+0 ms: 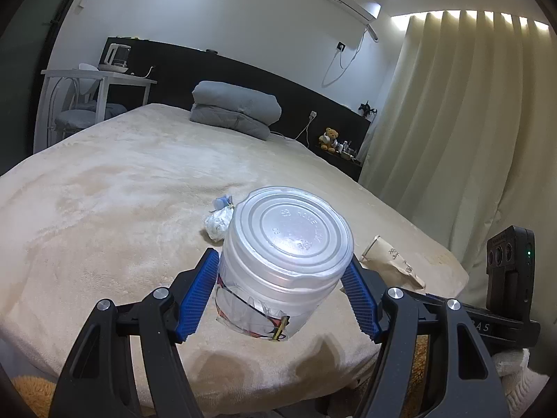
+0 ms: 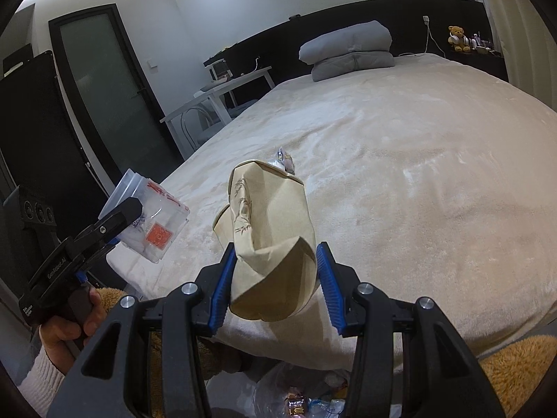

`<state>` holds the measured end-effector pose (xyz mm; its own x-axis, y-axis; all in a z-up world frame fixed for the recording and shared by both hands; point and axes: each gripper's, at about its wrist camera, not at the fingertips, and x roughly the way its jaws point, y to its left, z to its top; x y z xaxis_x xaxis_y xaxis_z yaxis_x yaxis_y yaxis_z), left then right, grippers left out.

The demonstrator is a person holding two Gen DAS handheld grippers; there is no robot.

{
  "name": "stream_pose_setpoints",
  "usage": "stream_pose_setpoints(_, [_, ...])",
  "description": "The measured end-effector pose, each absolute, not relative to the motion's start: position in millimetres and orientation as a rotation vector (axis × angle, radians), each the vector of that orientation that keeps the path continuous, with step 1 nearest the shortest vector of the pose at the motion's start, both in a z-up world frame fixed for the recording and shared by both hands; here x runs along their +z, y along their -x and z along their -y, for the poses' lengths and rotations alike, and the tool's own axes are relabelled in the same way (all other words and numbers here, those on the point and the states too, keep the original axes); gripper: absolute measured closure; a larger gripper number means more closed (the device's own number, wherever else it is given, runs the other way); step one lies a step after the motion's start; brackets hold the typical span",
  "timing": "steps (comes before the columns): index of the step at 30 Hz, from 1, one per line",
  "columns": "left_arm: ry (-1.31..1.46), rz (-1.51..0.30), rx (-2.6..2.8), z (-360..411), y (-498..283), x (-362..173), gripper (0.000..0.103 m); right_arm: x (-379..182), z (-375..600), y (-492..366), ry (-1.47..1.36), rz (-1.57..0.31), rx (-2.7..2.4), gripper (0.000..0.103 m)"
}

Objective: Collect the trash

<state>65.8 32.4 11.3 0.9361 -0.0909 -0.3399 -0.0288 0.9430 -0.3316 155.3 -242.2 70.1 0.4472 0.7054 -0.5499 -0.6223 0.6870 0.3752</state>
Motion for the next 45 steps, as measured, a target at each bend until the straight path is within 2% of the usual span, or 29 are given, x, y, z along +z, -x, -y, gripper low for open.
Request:
stream_pose_setpoints(15, [0.332, -0.386, -0.068, -10.6, -22.7, 2.8, 0.035, 67.8, 271.0, -108.5, -0.132, -0.734, 0.843, 0.057])
stream_pose_setpoints(23, [0.355, -0.444, -0.095, -6.0, -8.1, -21.0, 0.035, 51.9, 277.3, -77.7, -0.132, -0.775, 0.87, 0.057])
stream_pose_setpoints(33, [0.426, -0.607, -0.114, 2.0, -7.4, -57.3, 0.035, 12.3, 262.8, -68.0, -0.067, -0.96, 0.861, 0.057])
stream_pose_setpoints(45, [0.524, -0.955, -0.028, 2.2, -34.1, -124.3, 0.035, -52.7, 244.7, -86.6, -0.007, -1.316, 0.761, 0.057])
